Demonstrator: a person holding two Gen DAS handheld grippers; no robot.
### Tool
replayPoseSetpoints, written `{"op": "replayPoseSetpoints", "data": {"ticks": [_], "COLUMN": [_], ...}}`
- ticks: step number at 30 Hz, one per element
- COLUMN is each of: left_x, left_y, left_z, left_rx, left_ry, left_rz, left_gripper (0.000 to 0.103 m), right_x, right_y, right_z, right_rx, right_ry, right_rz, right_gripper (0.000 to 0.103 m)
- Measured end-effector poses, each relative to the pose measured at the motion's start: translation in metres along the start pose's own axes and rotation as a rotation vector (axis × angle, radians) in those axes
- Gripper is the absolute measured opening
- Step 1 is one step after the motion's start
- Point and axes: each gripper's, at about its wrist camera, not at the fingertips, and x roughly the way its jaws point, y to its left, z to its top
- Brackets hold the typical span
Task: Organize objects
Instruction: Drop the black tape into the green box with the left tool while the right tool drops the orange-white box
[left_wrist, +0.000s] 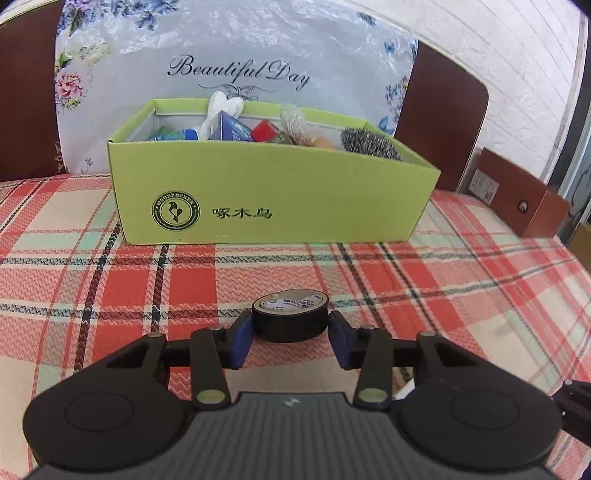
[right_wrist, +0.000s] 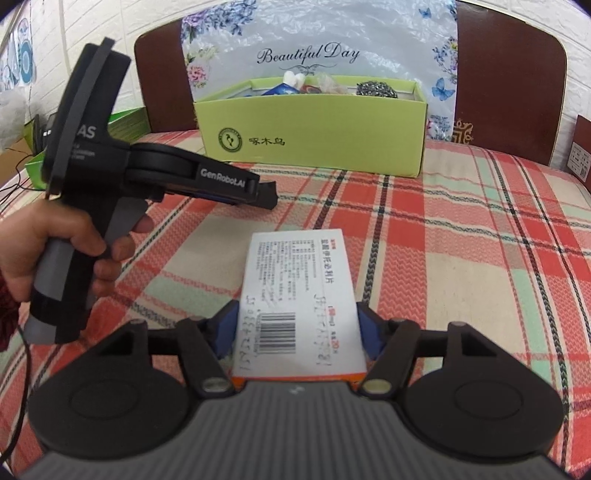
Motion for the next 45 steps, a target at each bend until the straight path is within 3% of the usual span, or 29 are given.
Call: {"op": "replayPoseSetpoints", "data": {"ticks": [6, 15, 18, 22, 31, 33, 34, 35, 36, 37, 39, 45], "left_x": [-0.041, -0.091, -0.088, -0.068, -0.013, -0.004, 0.0, 0.004, 0.006, 0.007, 0.007, -0.012], "left_y": [-0.006, -0.001, 0.007, 0.021, 0.057, 0.061, 0.064, 0.066, 0.069, 0.071, 0.073, 0.06], "left_z": [0.02, 0.1, 0.124, 0.148, 0.169, 0.168, 0.166, 0.163, 0.159, 0.154, 0.147, 0.134], "left_rx": [-0.003, -0.026, -0.05, -0.074, -0.131, -0.134, -0.137, -0.144, -0.153, -0.16, -0.158, -0.114], "left_ry": [-0.091, -0.245, -0.258, -0.255, -0.252, -0.251, -0.242, -0.231, -0.23, -0.231, -0.224, -0.249], "left_rz": [-0.049, -0.089, -0.088, -0.033, 0.018, 0.021, 0.016, 0.018, 0.031, 0.047, 0.06, 0.081], "left_gripper": [0.046, 0.046, 0.046, 0.046, 0.046, 0.055, 0.074, 0.088, 0.089, 0.089, 0.09, 0.091], "right_x": [-0.025, -0.044, -0.038, -0.015, 0.061, 0.076, 0.083, 0.089, 0.095, 0.099, 0.1, 0.086], "right_y": [-0.002, -0.009, -0.014, -0.019, -0.021, -0.022, -0.022, -0.023, -0.022, -0.02, -0.017, -0.019], "right_z": [0.012, 0.079, 0.109, 0.147, 0.195, 0.199, 0.201, 0.202, 0.2, 0.197, 0.189, 0.173], "right_rx": [-0.007, -0.057, -0.053, -0.073, -0.062, -0.068, -0.071, -0.079, -0.103, -0.131, -0.181, -0.173], "right_ry": [-0.068, -0.223, -0.278, -0.322, -0.344, -0.343, -0.341, -0.346, -0.355, -0.356, -0.377, -0.383], "right_rz": [-0.013, -0.02, -0.025, -0.044, -0.073, -0.077, -0.082, -0.083, -0.083, -0.108, -0.157, -0.146], "right_gripper": [0.065, 0.065, 0.065, 0.065, 0.065, 0.066, 0.066, 0.071, 0.091, 0.1, 0.101, 0.103]}}
